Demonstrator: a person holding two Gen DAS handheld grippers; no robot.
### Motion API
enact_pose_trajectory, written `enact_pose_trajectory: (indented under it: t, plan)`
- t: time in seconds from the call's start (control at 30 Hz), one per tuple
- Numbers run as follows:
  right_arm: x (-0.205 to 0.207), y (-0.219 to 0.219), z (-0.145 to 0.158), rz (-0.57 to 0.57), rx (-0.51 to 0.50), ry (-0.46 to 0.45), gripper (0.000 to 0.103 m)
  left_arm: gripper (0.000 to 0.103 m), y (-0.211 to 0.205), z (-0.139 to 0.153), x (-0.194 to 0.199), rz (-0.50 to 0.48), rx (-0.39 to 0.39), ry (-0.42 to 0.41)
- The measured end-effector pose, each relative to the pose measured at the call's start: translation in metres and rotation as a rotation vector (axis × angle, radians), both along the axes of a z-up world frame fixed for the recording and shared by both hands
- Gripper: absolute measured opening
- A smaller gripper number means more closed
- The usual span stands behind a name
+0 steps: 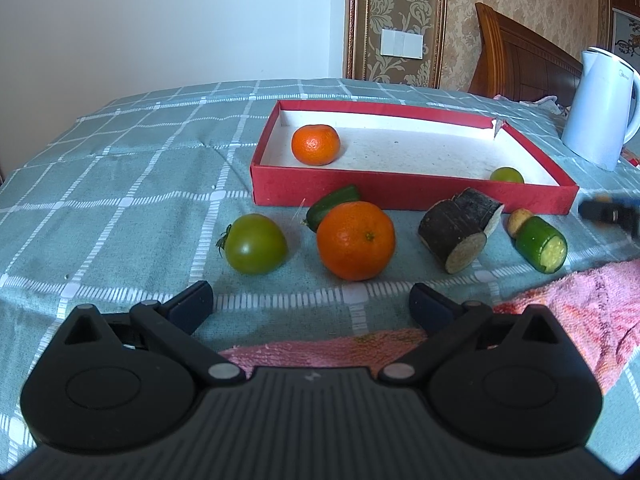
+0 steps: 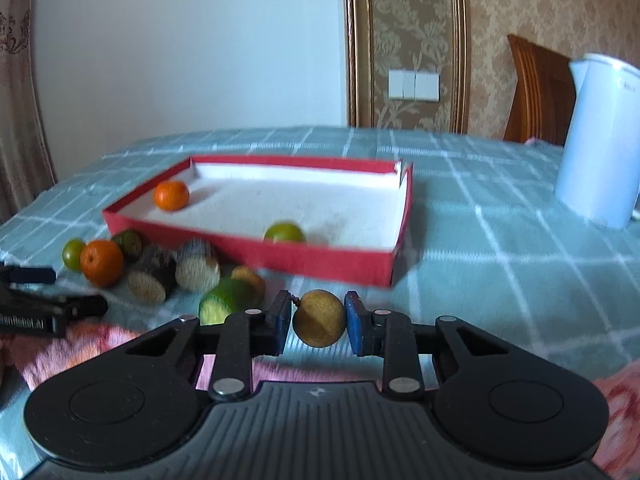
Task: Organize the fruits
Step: 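Grasp the brown kiwi fruit with the right gripper and lift it, then lower the kiwi fruit into the tray and open the right gripper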
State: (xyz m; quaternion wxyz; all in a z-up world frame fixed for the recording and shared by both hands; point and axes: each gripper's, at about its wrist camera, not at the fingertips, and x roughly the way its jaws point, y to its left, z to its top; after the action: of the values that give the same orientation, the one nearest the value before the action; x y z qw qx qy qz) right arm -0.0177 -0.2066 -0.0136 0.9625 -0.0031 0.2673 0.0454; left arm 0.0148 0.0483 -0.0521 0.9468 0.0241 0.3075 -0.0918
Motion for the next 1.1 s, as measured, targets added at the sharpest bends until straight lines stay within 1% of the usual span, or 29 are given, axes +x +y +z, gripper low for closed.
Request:
enact_pose_trajectory:
  t: [0.13, 0.27, 0.43, 0.67, 0.97, 1.1]
  plan:
    - [0.017, -0.001, 0.012, -0.017, -0.032, -0.05, 0.029, 0.103, 0.0, 0.0, 0.0, 0.0, 0.001, 0.0]
    - [0.044, -0.002, 0.015, -0.038, -0.059, -0.065, 0.029, 0.103, 0.0, 0.0, 0.0, 0.0, 0.0, 0.0]
    - [0.075, 0.001, 0.008, -0.053, -0.087, -0.047, 0.029, 0.103, 0.0, 0.0, 0.0, 0.0, 0.001, 0.0]
    - [0.102, 0.004, 0.003, -0.069, -0.098, -0.025, 0.029, 0.103, 0.0, 0.0, 0.0, 0.0, 0.0, 0.0]
    - [0.145, -0.006, -0.009, -0.114, -0.08, 0.062, 0.029, 0.103, 0.0, 0.0, 0.0, 0.0, 0.003, 0.0]
    - [0.162, -0.008, -0.016, -0.121, -0.074, 0.125, 0.029, 0.103, 0.0, 0.0, -0.001, 0.0, 0.005, 0.0]
